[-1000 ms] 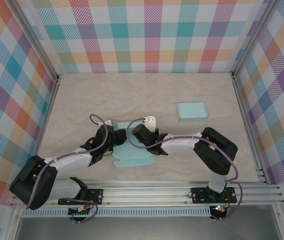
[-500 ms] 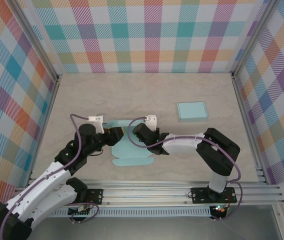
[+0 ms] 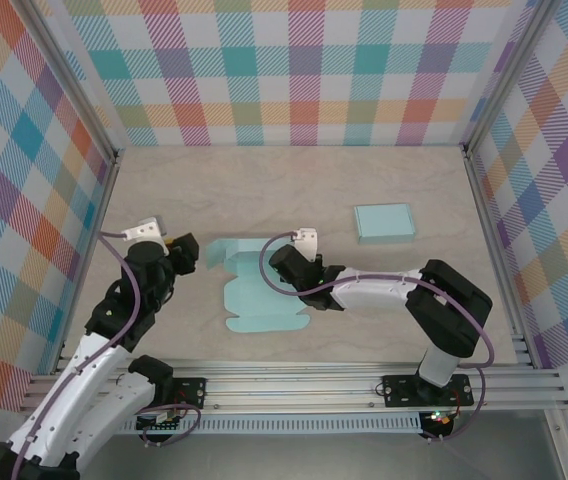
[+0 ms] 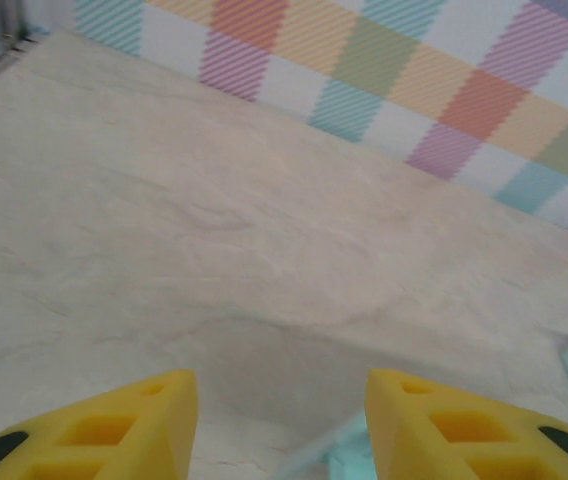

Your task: Fold the paper box

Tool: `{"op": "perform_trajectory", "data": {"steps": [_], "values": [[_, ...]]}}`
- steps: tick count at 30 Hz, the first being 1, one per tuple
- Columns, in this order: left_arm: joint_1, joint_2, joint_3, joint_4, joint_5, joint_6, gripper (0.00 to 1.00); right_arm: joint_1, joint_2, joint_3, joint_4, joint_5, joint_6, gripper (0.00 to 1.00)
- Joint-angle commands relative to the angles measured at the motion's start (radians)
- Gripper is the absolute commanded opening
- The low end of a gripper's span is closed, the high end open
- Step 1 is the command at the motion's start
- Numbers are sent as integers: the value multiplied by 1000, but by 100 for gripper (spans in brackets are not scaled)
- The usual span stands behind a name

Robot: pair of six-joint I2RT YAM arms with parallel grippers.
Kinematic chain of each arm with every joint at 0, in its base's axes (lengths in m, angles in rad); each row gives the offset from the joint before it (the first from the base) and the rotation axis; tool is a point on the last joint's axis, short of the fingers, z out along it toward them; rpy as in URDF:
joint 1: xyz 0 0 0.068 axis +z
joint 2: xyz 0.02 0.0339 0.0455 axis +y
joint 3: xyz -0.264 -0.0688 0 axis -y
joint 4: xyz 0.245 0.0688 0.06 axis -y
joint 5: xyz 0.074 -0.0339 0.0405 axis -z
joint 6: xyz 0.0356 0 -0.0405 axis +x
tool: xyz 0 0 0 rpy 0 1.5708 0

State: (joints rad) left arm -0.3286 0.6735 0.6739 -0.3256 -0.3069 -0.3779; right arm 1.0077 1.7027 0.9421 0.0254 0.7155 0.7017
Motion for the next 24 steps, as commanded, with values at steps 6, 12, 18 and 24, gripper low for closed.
{"op": "perform_trajectory", "data": {"steps": [6,12,18,24], "values": [[165,222,-140,246,251,-12,42,-6,-39,-29,0,-31,-16,0],[168,362,-223,498,371,-58,42,-10,-60,-46,-17,-27,-14,0],[151,529,-243,700,532,-64,44,-33,-78,-70,-10,-28,-17,0],[54,637,-204,757,595,-32,44,-66,-83,-80,-18,-26,-25,0]]}}
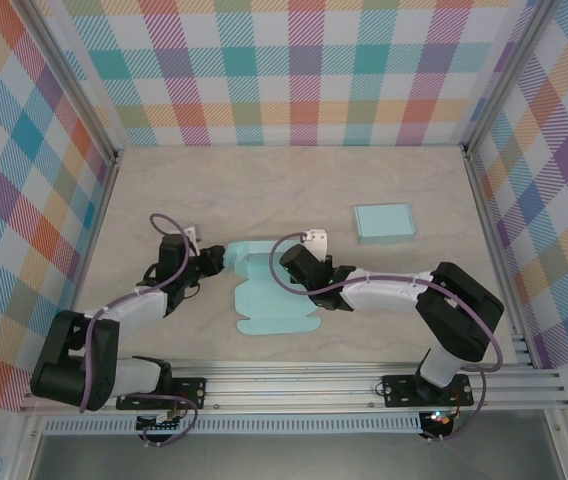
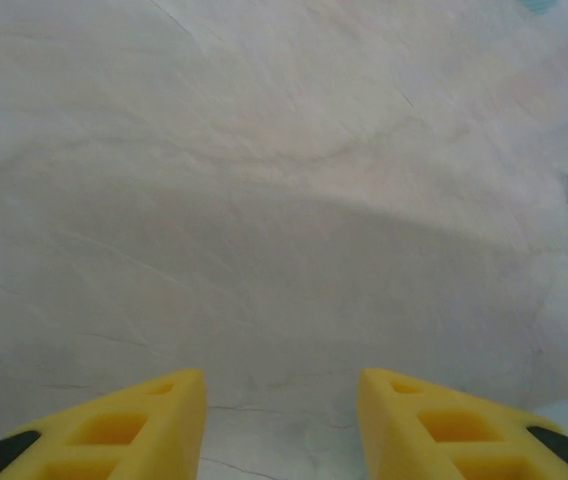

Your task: Fold the paper box

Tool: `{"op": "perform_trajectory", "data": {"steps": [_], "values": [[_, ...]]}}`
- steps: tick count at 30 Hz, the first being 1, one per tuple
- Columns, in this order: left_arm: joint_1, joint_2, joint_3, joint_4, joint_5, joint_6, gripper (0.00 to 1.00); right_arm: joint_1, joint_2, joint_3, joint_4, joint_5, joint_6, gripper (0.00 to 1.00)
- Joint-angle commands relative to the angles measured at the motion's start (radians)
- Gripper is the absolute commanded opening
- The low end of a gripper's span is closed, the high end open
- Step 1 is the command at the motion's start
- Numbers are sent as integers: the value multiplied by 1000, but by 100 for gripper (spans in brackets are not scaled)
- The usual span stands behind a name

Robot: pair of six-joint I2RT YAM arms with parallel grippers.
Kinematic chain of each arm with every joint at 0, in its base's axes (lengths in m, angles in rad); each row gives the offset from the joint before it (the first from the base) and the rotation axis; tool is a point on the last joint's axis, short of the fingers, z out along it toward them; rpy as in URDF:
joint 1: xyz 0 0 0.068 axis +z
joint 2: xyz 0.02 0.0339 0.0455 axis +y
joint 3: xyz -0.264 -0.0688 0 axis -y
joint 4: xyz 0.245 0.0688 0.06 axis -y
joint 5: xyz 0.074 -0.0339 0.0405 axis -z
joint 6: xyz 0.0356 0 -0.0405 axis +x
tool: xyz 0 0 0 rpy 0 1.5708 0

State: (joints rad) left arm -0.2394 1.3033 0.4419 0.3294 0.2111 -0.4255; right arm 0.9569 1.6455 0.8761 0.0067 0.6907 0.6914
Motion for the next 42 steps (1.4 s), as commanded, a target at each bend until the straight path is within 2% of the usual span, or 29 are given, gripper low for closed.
{"op": "perform_trajectory", "data": {"steps": [1,9,13,20,24,28,33,36,39,42], "values": [[-50,8,29,106,83,17,44,-23,-26,-13,-5,-2,-15,0],[-168,24,48,80,66,75,42,-46,2,11,-28,-4,-26,0],[-193,75,54,115,114,85,34,-50,11,17,-32,-3,-22,0],[-222,72,56,143,97,156,33,-52,20,19,-33,-5,-21,0],[-238,71,63,190,12,230,33,-51,38,37,-39,-25,-21,0],[-259,82,43,284,-46,365,33,-52,46,46,-41,-43,-20,0],[-277,91,44,319,-114,433,32,-52,45,45,-33,-63,-12,0],[-301,117,51,333,-163,463,27,-52,49,41,-22,-87,1,0],[-351,152,59,343,-281,499,21,-50,54,37,-14,-105,15,0],[-402,177,60,370,-461,501,12,-49,54,37,-11,-121,27,0]]}}
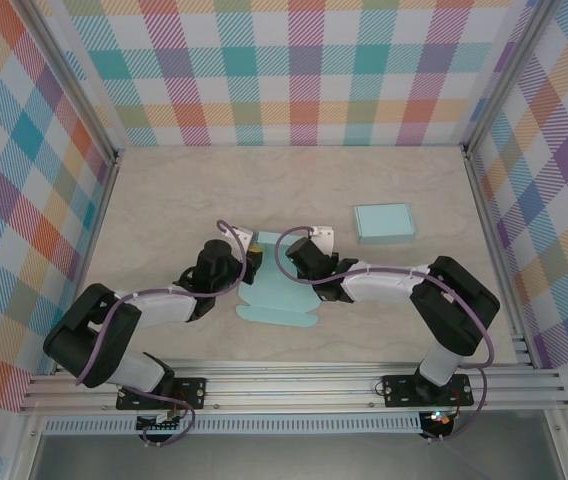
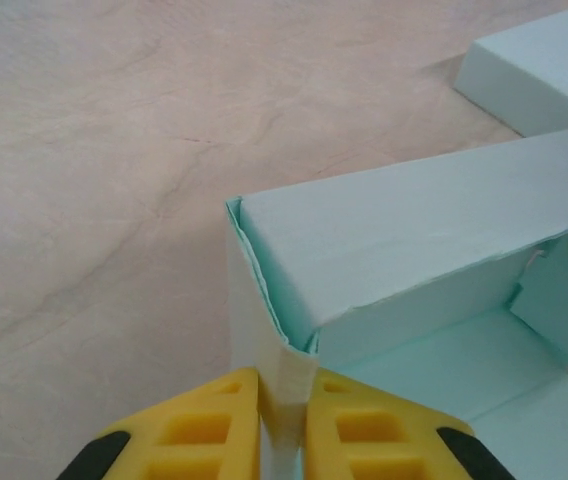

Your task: Fold the paper box

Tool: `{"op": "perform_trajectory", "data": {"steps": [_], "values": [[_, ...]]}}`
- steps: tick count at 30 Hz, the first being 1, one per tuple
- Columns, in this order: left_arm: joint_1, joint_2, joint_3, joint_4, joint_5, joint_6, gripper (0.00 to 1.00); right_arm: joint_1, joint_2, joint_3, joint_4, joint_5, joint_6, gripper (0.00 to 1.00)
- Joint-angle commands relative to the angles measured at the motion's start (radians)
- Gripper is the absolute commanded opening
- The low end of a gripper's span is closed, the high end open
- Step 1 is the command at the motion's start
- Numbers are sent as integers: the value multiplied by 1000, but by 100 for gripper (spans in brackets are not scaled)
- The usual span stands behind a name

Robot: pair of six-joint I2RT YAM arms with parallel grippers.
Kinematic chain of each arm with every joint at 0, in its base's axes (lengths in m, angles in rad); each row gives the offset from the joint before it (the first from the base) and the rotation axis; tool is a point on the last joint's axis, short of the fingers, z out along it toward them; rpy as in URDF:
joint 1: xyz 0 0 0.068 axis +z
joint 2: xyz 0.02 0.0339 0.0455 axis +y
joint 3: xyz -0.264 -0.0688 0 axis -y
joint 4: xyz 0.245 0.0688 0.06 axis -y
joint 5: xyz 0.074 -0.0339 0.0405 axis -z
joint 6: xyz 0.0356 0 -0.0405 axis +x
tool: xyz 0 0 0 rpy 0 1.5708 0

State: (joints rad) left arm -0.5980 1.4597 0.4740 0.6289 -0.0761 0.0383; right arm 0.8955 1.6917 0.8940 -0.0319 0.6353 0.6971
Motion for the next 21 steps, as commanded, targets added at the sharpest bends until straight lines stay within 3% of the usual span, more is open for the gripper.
{"op": "perform_trajectory", "data": {"steps": [1,4,9,14,17,19,21], "values": [[-59,29,33,71,-238,30,12,15,7,19,27,-69,24,0],[-90,52,57,60,-393,-20,9,22,10,20,30,-78,39,0],[-105,102,88,50,-494,-120,11,46,44,66,18,-84,20,0],[-106,114,132,-77,-682,-292,10,57,90,116,-8,-90,21,0],[-94,127,198,-248,-753,-373,13,59,109,134,-2,-105,23,0],[-72,144,222,-316,-746,-408,13,59,120,148,-23,-103,44,0],[-55,139,194,-270,-653,-399,17,58,133,164,-45,-97,58,0]]}}
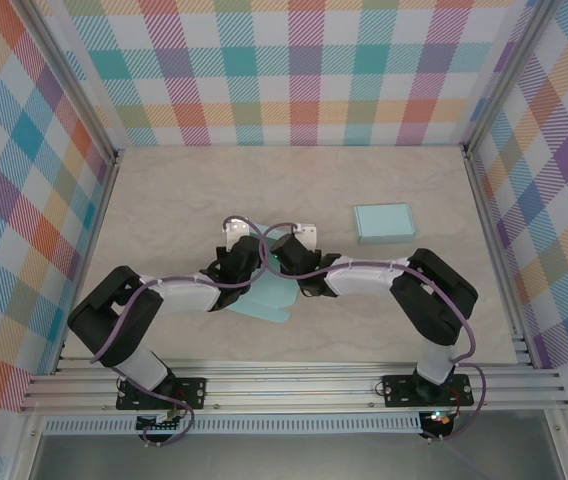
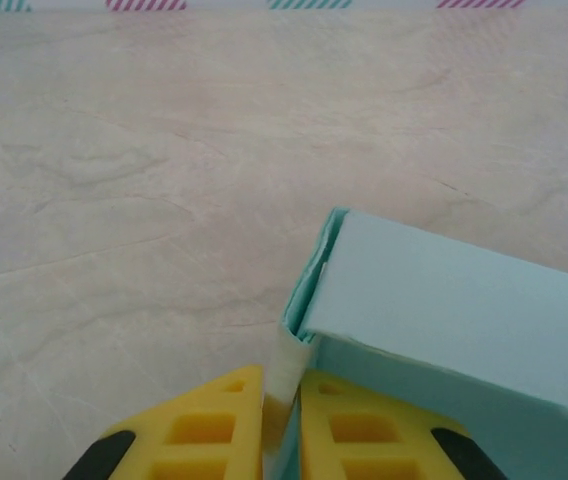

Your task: Fold the paper box

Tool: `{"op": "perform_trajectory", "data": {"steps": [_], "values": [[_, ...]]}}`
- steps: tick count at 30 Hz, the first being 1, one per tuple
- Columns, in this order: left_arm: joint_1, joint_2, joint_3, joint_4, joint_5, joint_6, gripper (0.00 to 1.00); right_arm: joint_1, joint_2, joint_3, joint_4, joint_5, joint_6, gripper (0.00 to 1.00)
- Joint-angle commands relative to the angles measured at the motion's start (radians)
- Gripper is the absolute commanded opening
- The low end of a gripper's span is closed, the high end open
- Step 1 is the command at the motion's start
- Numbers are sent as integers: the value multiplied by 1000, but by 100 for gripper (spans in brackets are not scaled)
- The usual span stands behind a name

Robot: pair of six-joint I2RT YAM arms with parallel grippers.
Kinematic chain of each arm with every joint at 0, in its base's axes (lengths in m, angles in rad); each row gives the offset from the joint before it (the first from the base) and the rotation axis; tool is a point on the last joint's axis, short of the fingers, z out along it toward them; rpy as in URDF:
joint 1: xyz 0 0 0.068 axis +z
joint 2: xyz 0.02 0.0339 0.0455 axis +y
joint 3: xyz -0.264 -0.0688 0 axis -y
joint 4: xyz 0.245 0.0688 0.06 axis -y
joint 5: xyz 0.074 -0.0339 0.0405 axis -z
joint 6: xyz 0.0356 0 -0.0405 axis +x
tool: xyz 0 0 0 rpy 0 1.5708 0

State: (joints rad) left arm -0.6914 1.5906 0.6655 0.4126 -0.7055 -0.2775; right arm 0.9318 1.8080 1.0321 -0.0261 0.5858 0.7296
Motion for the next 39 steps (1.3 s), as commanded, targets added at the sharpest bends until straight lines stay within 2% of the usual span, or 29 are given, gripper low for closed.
{"op": "perform_trajectory", "data": {"steps": [1,4,7,9,12,15,22,25,27,32,36,39], "values": [[47,1,-22,-3,54,-60,20,21,22,37,-66,-43,31,0],[56,-21,-63,75,232,13,25,19,36,71,-116,-24,37,0],[62,-46,-97,101,312,49,27,13,33,78,-143,-15,44,0],[64,-56,-111,103,317,62,27,7,24,70,-139,-15,50,0],[72,-61,-131,95,295,61,25,6,11,57,-132,-16,49,0],[73,-51,-131,80,253,37,16,6,4,53,-130,-18,50,0],[66,-16,-77,-48,28,-188,13,13,33,51,-76,-66,86,0],[66,-27,-65,-97,-47,-246,13,17,58,61,-63,-78,108,0],[67,-31,-58,-85,-1,-208,15,18,72,70,-67,-78,117,0],[67,-62,-88,0,233,-115,34,12,83,94,-107,-54,129,0],[67,-119,-119,-7,308,-133,39,3,84,94,-118,-43,139,0],[67,-147,-135,-31,312,-138,40,-4,81,92,-123,-43,142,0]]}}
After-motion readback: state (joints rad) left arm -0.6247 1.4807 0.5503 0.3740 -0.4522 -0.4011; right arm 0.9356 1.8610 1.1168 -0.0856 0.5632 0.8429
